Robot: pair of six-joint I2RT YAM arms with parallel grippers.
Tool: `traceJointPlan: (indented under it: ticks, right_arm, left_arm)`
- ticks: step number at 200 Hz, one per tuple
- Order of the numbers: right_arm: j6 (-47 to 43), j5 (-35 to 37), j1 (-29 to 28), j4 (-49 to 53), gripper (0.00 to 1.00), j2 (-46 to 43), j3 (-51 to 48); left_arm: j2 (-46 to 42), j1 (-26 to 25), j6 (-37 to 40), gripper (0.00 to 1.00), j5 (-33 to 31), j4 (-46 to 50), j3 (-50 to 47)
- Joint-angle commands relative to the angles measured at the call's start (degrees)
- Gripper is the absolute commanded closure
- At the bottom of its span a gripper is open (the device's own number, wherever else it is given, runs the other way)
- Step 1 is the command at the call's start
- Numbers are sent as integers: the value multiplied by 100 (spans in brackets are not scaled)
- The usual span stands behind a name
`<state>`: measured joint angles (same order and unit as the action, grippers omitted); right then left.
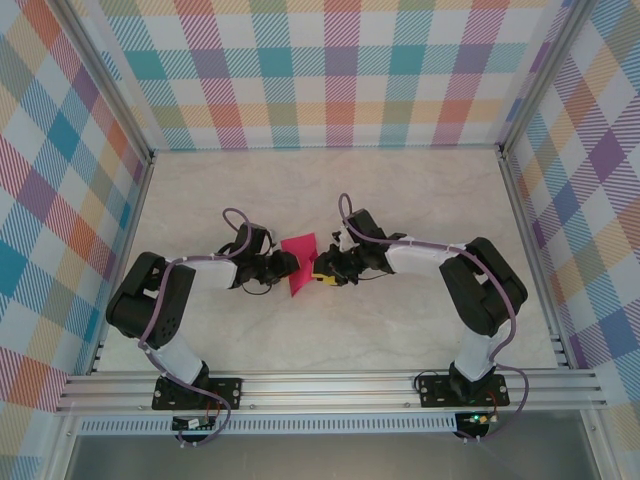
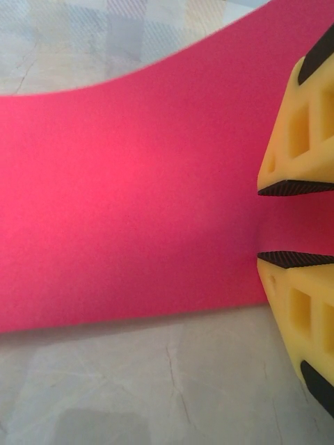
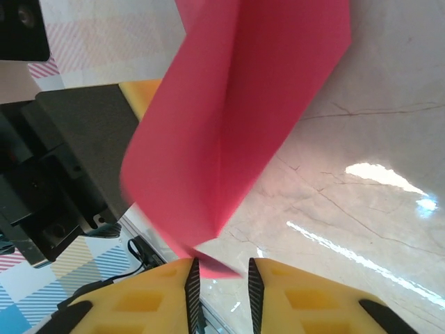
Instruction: Fold a paper plane with a square sheet of paper (pick it up from the middle)
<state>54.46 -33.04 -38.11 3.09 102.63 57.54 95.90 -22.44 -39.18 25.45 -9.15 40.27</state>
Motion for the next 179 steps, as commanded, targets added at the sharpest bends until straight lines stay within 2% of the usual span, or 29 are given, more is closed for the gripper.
traceJointPlan:
  ticks: [1, 31, 68, 100, 117, 155, 179]
  right_arm:
    - [-116, -132, -64, -67, 69, -170, 27]
    - [-186, -142, -127, -99, 63, -200, -35]
    - [-33, -29, -133, -511, 51, -389, -283]
    - [95, 17, -134, -841, 49, -562, -471]
    - [102, 42, -136, -802, 52, -552, -472]
    - [49, 202, -136, -373, 73, -403, -312]
    - [39, 314, -135, -55, 80, -205, -153]
  left_arm:
    - [42, -85, 137, 71, -32, 59, 119]
    - [60, -94, 156, 71, -32, 83, 149]
    - [61, -117, 156, 71, -46, 106, 145]
    - [17, -129, 182, 71, -62, 150, 134]
    - [-1, -129, 187, 71, -58, 159, 143]
    - [-107, -147, 157, 70, -49, 163, 142]
    - [-300, -147, 143, 68, -77, 227, 147]
